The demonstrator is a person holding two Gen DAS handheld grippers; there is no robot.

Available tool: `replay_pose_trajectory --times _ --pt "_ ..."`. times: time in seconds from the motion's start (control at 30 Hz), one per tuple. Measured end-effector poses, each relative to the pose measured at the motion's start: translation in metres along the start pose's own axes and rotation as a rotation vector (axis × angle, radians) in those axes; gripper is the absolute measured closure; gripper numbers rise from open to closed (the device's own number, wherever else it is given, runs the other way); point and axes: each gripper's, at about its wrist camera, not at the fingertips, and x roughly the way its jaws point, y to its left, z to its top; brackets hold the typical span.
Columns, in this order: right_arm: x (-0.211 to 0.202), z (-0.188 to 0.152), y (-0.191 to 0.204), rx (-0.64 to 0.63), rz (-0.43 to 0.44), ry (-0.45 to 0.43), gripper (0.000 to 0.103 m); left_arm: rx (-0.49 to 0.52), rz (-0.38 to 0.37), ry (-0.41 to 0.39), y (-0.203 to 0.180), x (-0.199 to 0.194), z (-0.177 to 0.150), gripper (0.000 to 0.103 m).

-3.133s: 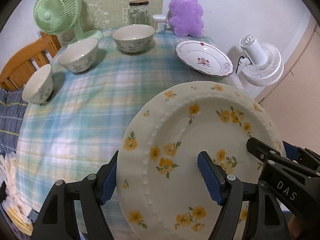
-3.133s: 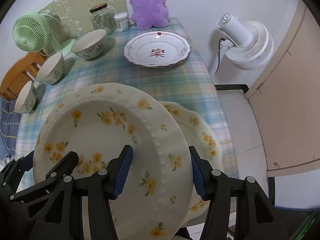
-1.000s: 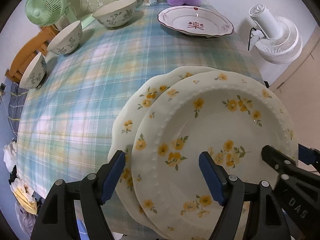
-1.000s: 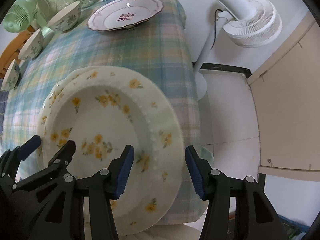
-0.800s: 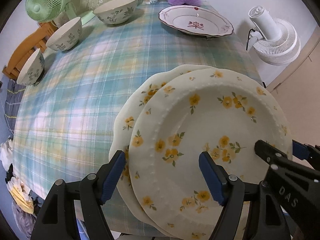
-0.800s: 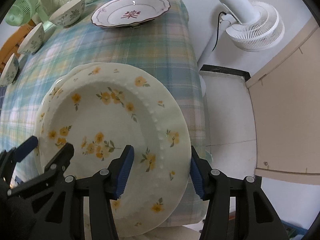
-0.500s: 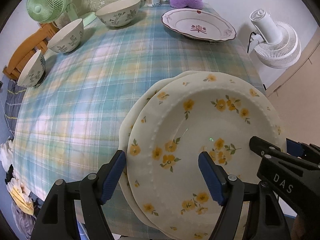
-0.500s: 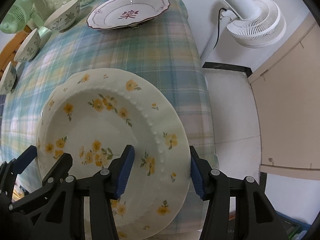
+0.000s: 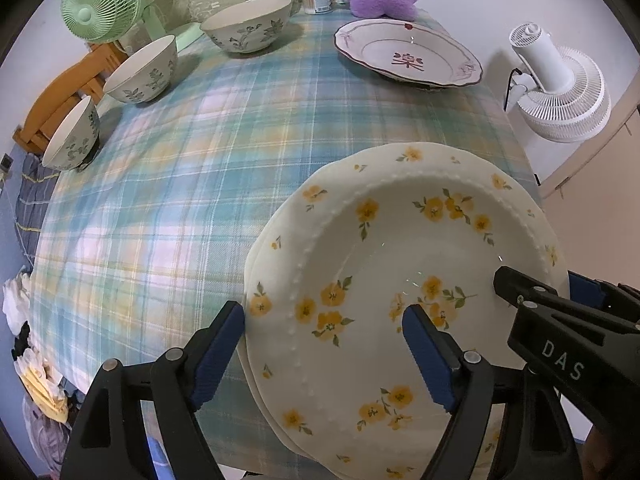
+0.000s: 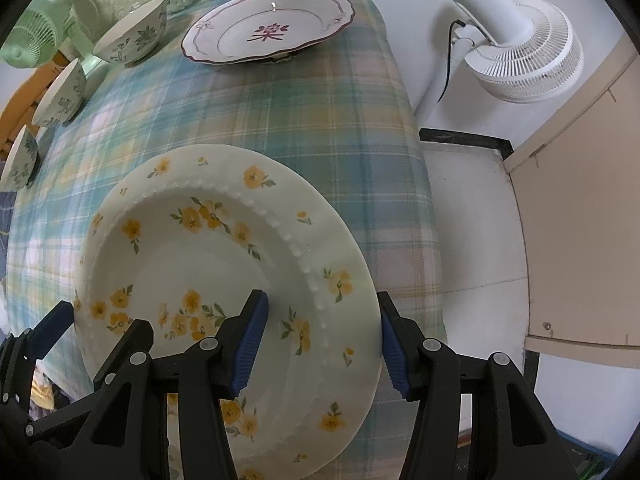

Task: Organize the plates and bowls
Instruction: 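Lower the beaded-rim plate onto the scalloped plate, then open the right gripper and withdraw from the stacked plates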

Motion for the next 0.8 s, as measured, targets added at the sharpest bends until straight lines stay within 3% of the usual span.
replay_pose_trajectory --times 0.33,0.47,0.8 --pt "-0.041 -0.009 0.005 -0.028 0.017 -0.091 0.043 0.013 -0.056 -0.064 0.011 -0.029 0.002 0.021" --pt "-0.062 -0.015 0.018 -0.024 0.02 -0.153 0.029 0.037 -0.085 -0.1 0.018 -0.045 0.003 0.02" --pt "-0.112 -0.015 0.045 0.06 -0.006 -0.293 0.028 0.087 -0.12 -0.207 0.047 -0.082 0.025 0.02"
